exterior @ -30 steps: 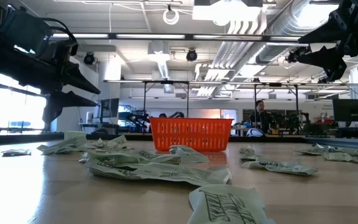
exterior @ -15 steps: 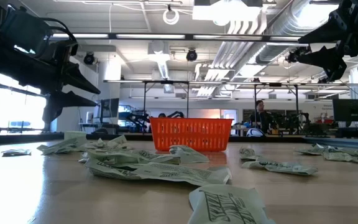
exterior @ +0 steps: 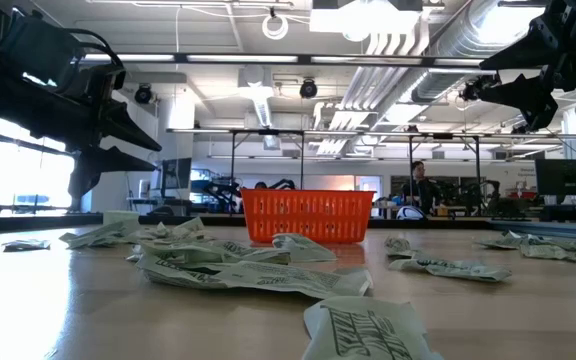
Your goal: Pick and place Stevia / Truvia into bins
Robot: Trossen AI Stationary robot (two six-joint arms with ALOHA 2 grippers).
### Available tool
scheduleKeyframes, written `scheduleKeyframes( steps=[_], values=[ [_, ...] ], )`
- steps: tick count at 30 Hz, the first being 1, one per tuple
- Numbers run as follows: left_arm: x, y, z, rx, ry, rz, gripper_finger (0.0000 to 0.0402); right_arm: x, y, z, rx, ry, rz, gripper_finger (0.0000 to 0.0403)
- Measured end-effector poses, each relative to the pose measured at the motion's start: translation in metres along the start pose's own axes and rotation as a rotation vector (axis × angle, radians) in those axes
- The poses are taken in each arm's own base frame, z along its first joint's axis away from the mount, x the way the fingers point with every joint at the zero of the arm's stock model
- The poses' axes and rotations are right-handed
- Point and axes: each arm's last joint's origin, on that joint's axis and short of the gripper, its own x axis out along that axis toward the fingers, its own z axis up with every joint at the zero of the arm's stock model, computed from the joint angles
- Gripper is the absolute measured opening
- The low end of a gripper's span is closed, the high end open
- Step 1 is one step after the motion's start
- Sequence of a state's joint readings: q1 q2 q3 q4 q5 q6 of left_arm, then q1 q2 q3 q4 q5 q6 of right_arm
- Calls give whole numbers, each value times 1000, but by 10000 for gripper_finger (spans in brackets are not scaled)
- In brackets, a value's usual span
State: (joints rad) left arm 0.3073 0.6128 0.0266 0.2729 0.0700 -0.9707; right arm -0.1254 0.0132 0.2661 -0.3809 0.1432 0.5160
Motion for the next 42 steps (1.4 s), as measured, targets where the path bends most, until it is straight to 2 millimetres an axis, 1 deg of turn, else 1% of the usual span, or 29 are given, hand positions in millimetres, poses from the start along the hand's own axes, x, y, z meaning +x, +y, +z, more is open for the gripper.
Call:
scheduleKeyframes(
  steps=[20,26,30,32,35,40,42],
  values=[
    [0,0,0,0,-1,-2,177,0,0,0,0,0,0,236],
    [0,-5,4,-1,-45,-42,177,0,0,0,0,0,0,236],
    [-1,-10,5,-66,-12,-122,177,0,0,0,0,0,0,236],
    [-1,-9,7,-75,-82,-89,177,0,0,0,-24,-3,-5,236],
    [0,-7,8,-140,-134,-48,177,0,-3,3,-126,-62,-106,236],
    [-1,-9,10,-323,-152,-81,177,-1,-6,5,-88,-135,-235,236],
    [-1,-9,10,-338,-151,-82,177,-1,-6,6,-41,-163,-251,236]
  ],
)
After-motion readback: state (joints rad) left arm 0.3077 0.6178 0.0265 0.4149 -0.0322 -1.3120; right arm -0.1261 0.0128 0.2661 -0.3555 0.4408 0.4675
